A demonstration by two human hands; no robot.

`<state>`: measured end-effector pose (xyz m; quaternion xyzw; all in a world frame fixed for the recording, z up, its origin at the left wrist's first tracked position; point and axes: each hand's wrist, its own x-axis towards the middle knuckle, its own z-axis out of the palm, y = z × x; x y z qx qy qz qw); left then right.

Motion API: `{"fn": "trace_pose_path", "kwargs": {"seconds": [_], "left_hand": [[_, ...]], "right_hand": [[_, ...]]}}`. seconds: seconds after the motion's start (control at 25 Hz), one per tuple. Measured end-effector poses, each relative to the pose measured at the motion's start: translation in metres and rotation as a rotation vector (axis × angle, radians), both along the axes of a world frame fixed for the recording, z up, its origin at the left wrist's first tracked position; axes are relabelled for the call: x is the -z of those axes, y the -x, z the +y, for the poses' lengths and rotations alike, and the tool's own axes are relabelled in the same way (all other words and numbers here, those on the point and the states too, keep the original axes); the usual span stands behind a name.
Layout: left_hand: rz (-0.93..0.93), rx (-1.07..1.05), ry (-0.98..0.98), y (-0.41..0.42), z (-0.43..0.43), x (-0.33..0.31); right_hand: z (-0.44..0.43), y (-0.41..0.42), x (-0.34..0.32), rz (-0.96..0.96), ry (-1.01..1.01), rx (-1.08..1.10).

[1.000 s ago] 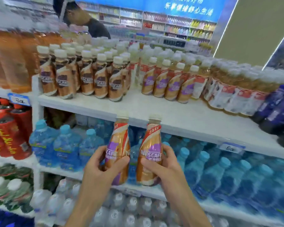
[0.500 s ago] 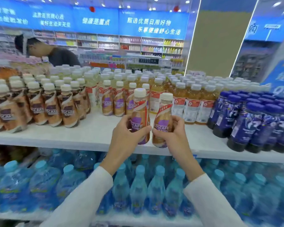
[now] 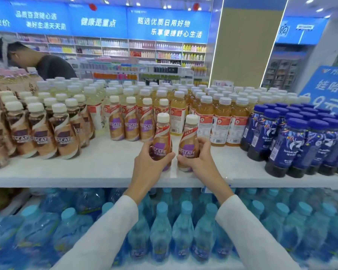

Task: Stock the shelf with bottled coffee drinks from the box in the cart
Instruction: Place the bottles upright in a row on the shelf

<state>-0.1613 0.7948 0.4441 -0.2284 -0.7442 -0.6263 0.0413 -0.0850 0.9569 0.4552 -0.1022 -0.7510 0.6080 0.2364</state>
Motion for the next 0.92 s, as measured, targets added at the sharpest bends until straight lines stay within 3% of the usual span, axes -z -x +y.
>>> {"fn": "trace_pose_path", "kwargs": {"seconds": [0.28,0.56,0.92], "left_hand": [[-0.013,0.083,0.078,0.016,-0.019,0.002],[0.035,-0.032,0.097,0.003,-0.009,0.0],[0.062,-0.104,0.098,0.011,-0.01,0.004]], "right_hand": [[-0.005,-0.012,0.009,0.005,-0.165,0.196],[-0.004,-0.017,0.004,-0.04,-0.178,0.034],[-0.017,0.003,0.014,0.008,-0.192,0.276]]}}
